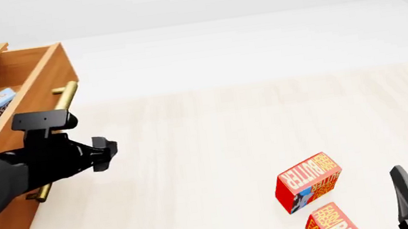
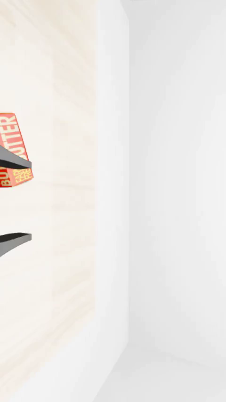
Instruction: Put the chocolate pudding in the top drawer of the cabinet and close it.
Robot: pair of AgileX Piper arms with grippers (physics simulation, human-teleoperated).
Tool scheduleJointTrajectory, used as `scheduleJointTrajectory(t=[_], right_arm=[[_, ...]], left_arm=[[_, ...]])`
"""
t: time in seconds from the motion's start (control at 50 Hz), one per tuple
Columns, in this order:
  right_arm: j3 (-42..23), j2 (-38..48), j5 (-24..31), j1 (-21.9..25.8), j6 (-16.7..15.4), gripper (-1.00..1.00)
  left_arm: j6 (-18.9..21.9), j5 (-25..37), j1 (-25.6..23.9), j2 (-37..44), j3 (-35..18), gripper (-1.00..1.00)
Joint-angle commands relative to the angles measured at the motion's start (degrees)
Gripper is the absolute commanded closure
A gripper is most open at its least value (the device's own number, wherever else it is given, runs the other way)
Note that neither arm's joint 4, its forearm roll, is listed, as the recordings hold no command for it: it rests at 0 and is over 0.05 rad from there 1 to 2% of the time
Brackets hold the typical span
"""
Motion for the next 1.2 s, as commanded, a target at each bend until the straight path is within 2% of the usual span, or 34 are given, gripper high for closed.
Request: scheduleJointTrajectory(t=[0.02,0.26,0.34,0.52,0.68,0.78,1.2], right_arm=[[0.0,0.0,0.0,0.0,0.0,-1.0],[0.0,0.0,0.0,0.0,0.0,-1.0],[0.0,0.0,0.0,0.0,0.0,-1.0],[0.0,0.0,0.0,0.0,0.0,-1.0],[0.0,0.0,0.0,0.0,0.0,-1.0],[0.0,0.0,0.0,0.0,0.0,-1.0],[0.0,0.0,0.0,0.0,0.0,-1.0]], left_arm=[[0.87,-0.65,3.4,0.52,0.43,-1.0],[2.12,-1.1,6.22,0.04,0.43,-1.0],[0.77,-2.55,6.6,1.39,0.91,-1.0],[1.53,-2.97,8.84,1.76,0.77,-1.0],[0.5,-4.55,9.36,3.07,1.49,-1.0],[-1.95,-5.74,9.81,5.2,1.58,-1.0],[-1.66,-6.85,13.55,7.7,0.37,-1.0]])
